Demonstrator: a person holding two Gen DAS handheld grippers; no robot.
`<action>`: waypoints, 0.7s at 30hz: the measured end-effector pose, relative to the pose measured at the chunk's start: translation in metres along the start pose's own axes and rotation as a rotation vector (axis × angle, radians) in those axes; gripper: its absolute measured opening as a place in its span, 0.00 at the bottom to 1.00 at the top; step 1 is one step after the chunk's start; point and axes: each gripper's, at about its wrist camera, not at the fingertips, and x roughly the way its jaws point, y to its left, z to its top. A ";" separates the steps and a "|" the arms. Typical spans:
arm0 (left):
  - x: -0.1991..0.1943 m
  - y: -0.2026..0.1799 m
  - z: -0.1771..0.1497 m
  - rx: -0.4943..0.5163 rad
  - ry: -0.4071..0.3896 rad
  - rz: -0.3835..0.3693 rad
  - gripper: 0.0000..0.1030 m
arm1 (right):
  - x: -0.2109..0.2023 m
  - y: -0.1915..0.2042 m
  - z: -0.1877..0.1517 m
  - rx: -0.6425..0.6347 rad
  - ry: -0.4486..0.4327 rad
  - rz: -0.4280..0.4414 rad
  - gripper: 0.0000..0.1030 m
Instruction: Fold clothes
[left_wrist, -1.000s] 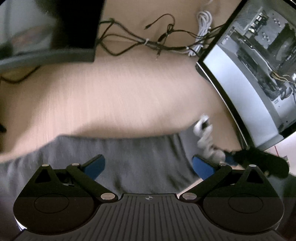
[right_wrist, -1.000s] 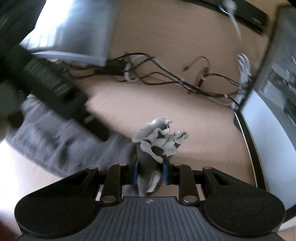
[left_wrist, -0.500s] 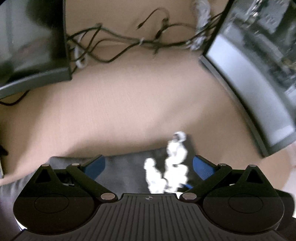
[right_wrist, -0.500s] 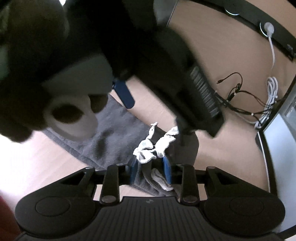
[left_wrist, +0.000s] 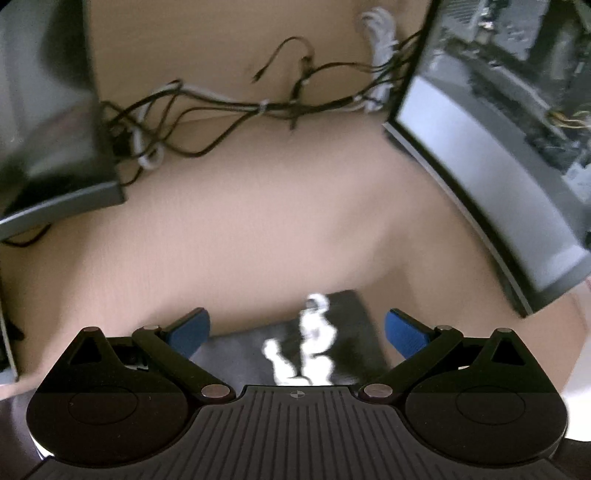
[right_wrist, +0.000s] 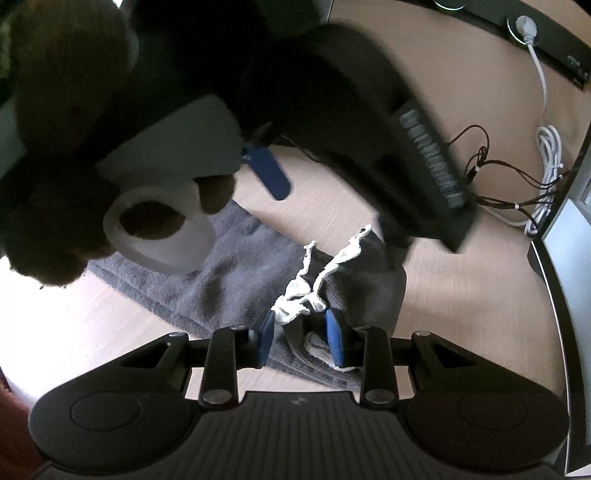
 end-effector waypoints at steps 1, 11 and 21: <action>-0.001 -0.004 0.001 0.007 -0.004 -0.012 1.00 | 0.000 -0.001 0.000 0.001 -0.001 0.001 0.30; 0.036 0.018 -0.007 -0.053 0.122 0.025 1.00 | -0.008 -0.018 0.001 0.065 0.002 0.026 0.32; 0.035 0.029 -0.011 -0.068 0.106 -0.006 1.00 | -0.030 -0.114 -0.021 0.683 0.005 0.109 0.31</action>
